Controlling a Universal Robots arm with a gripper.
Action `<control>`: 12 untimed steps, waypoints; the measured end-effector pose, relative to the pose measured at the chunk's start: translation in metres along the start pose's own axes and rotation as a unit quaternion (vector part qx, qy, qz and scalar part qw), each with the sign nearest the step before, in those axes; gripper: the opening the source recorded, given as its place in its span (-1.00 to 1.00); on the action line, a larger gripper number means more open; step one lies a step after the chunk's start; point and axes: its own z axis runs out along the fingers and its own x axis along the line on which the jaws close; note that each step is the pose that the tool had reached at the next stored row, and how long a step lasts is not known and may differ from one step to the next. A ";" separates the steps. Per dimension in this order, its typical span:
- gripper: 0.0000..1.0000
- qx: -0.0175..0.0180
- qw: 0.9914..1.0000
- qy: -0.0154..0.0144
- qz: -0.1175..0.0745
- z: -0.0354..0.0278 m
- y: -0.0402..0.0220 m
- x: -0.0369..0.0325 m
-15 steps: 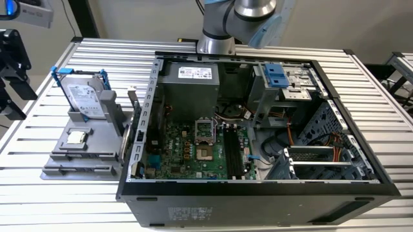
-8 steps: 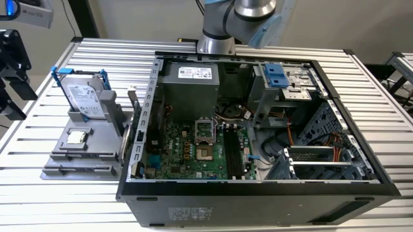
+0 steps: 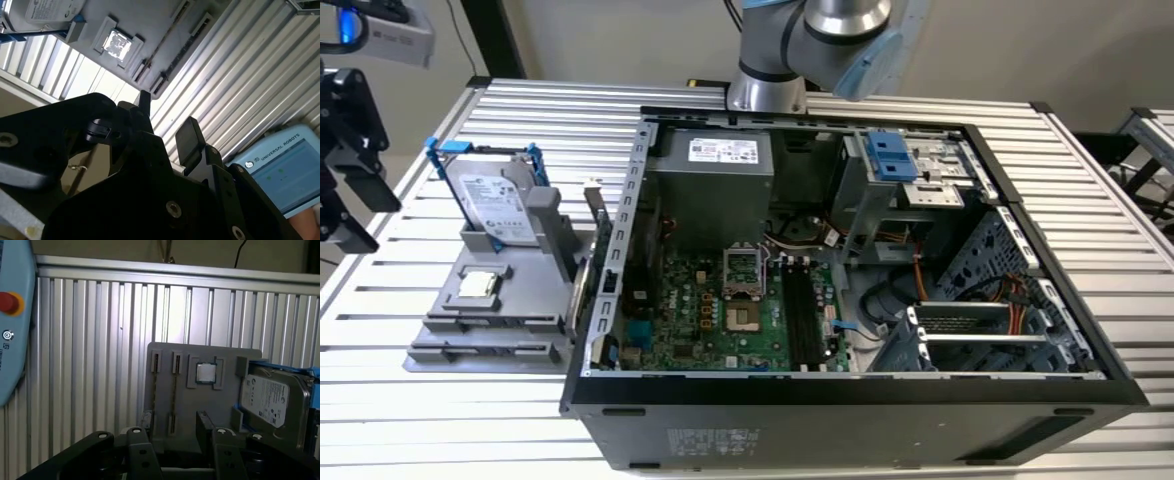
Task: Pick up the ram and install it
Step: 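Pick up the ram and move it above insertion slot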
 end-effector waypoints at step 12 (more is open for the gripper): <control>1.00 0.000 1.000 0.000 0.004 0.0123 -0.0001 0.0005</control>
